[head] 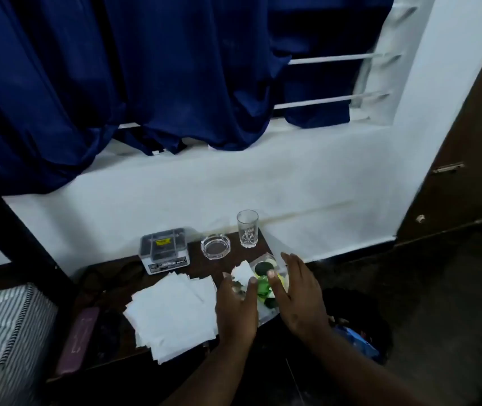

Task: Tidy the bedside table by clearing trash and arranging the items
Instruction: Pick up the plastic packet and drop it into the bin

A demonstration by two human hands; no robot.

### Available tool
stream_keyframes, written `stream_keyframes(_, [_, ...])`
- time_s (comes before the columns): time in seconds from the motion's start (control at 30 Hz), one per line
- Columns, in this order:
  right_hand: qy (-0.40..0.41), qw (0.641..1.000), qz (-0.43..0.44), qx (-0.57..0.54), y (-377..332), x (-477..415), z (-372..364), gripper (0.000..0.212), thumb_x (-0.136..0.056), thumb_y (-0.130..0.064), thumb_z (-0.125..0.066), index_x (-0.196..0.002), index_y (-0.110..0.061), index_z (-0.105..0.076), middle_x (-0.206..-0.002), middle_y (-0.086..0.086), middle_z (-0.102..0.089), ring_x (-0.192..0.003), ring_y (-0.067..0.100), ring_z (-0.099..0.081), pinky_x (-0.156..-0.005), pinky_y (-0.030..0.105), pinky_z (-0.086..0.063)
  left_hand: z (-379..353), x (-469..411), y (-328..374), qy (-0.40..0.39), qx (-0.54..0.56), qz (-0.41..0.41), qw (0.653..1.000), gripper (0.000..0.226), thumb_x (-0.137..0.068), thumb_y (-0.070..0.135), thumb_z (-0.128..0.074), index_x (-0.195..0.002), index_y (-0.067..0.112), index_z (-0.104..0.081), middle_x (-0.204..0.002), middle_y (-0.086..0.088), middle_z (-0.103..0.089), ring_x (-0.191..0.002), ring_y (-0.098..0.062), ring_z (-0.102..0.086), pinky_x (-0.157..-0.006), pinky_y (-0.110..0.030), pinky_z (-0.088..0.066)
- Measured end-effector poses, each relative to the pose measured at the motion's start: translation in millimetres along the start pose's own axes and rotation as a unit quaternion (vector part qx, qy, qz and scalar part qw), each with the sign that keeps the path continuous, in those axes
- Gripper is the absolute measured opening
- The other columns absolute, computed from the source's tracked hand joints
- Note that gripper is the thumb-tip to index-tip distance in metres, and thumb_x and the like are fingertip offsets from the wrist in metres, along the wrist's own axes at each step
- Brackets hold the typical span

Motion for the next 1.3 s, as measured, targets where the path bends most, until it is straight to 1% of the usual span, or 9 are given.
stream_keyframes(0.1, [-0.012, 1.0, -0.012, 0.0, 32, -1, -13, 0.051, -0.099, -0.044, -0.058, -0.141, -0.014, -0.054, -0.139, 0.007, -0.061, -0.128, 0.029, -0.057, -0.106, 0.036, -0.043, 0, -8, -21, 0.081, -0.045, 0.096, 0.991, 0.038, -0.082, 0.038, -0.074, -0.111, 0.015, -0.062, -0.108, -0.008, -0.07, -0.104, -0.034, -0.067, -0.092, -0.046, -0.055])
stream_keyframes(0.23, [-0.071, 0.996, -0.055, -0.016, 61, -8, -39, 0.064, -0.09, -0.037, -0.072, -0.147, -0.016, -0.05, -0.145, 0.004, -0.058, -0.132, 0.028, -0.055, -0.108, 0.042, -0.045, -20, -21, -38, 0.075, -0.043, 0.17, 0.982, 0.049, -0.083, 0.035, -0.074, -0.122, 0.01, -0.056, -0.12, -0.015, -0.068, -0.11, -0.037, -0.065, -0.096, -0.047, -0.053])
stream_keyframes(0.43, [-0.103, 0.991, -0.073, -0.034, 74, -27, -71, 0.073, -0.089, -0.042, -0.068, -0.153, -0.02, -0.041, -0.15, 0.001, -0.053, -0.138, 0.029, -0.044, -0.112, 0.043, -0.039, -37, -48, -58, 0.099, 0.011, 0.26, 0.96, 0.064, -0.089, 0.052, -0.067, -0.131, 0.007, -0.049, -0.127, -0.02, -0.065, -0.115, -0.039, -0.063, -0.101, -0.05, -0.051])
stream_keyframes(0.6, [-0.099, 0.993, -0.056, -0.028, 79, -34, -84, 0.061, -0.088, -0.049, -0.066, -0.142, -0.024, -0.054, -0.137, -0.001, -0.064, -0.126, 0.028, -0.053, -0.103, 0.042, -0.043, -46, -60, -71, 0.113, 0.08, 0.3, 0.944, 0.07, -0.08, 0.042, -0.08, -0.132, 0.007, -0.048, -0.125, -0.019, -0.063, -0.108, -0.04, -0.065, -0.095, -0.053, -0.057])
stream_keyframes(0.83, [-0.114, 0.991, -0.066, -0.005, 83, -35, -83, 0.036, -0.09, -0.054, -0.061, -0.12, -0.035, -0.067, -0.12, -0.01, -0.07, -0.12, 0.019, -0.056, -0.1, 0.036, -0.039, -54, -62, -80, 0.11, 0.069, 0.249, 0.96, 0.031, -0.082, 0.006, -0.073, -0.104, 0.017, -0.054, -0.103, -0.008, -0.064, -0.085, -0.028, -0.064, -0.083, -0.042, -0.06])
stream_keyframes(1.03, [-0.106, 0.991, -0.078, -0.006, 89, -37, -73, 0.039, -0.089, -0.062, -0.052, -0.098, -0.031, -0.074, -0.095, -0.005, -0.077, -0.094, 0.019, -0.069, -0.084, 0.035, -0.052, -54, -56, -77, 0.075, 0.03, 0.196, 0.977, 0.044, -0.079, -0.005, -0.067, -0.116, 0.016, -0.057, -0.108, -0.007, -0.068, -0.096, -0.03, -0.067, -0.077, -0.037, -0.058])
stream_keyframes(1.13, [-0.023, 0.988, -0.131, -0.075, 107, -46, -50, 0.028, -0.083, -0.053, -0.069, -0.099, -0.031, -0.071, -0.094, -0.006, -0.076, -0.086, 0.017, -0.07, -0.078, 0.031, -0.056, -57, -53, -75, 0.046, 0.06, 0.159, 0.984, 0.045, -0.073, -0.01, -0.069, -0.104, 0.021, -0.058, -0.099, -0.007, -0.07, -0.086, -0.024, -0.068, -0.072, -0.037, -0.06])
stream_keyframes(1.23, [0.012, 0.964, -0.23, -0.131, 147, -58, -26, 0.051, -0.074, -0.04, -0.087, -0.118, -0.021, -0.069, -0.116, 0.006, -0.071, -0.103, 0.024, -0.066, -0.091, 0.041, -0.056, -61, -53, -74, -0.007, 0.101, 0.119, 0.988, 0.05, -0.074, -0.016, -0.069, -0.107, 0.021, -0.06, -0.102, -0.007, -0.073, -0.088, -0.02, -0.071, -0.068, -0.029, -0.061])
stream_keyframes(1.3, [-0.026, 0.923, -0.315, -0.222, 174, -58, -18, 0.079, -0.07, -0.034, -0.092, -0.136, -0.014, -0.054, -0.129, 0.013, -0.061, -0.105, 0.025, -0.062, -0.085, 0.04, -0.056, -68, -53, -72, -0.045, 0.13, 0.108, 0.985, 0.053, -0.076, -0.021, -0.068, -0.112, 0.017, -0.061, -0.108, -0.01, -0.074, -0.093, -0.023, -0.072, -0.073, -0.031, -0.061])
Point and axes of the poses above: each hand's wrist, its own x-axis away from the middle knuckle, its own z-axis out of the back of the hand, y = z × x, the point moved 6 cm from there along -x, towards the middle knuckle
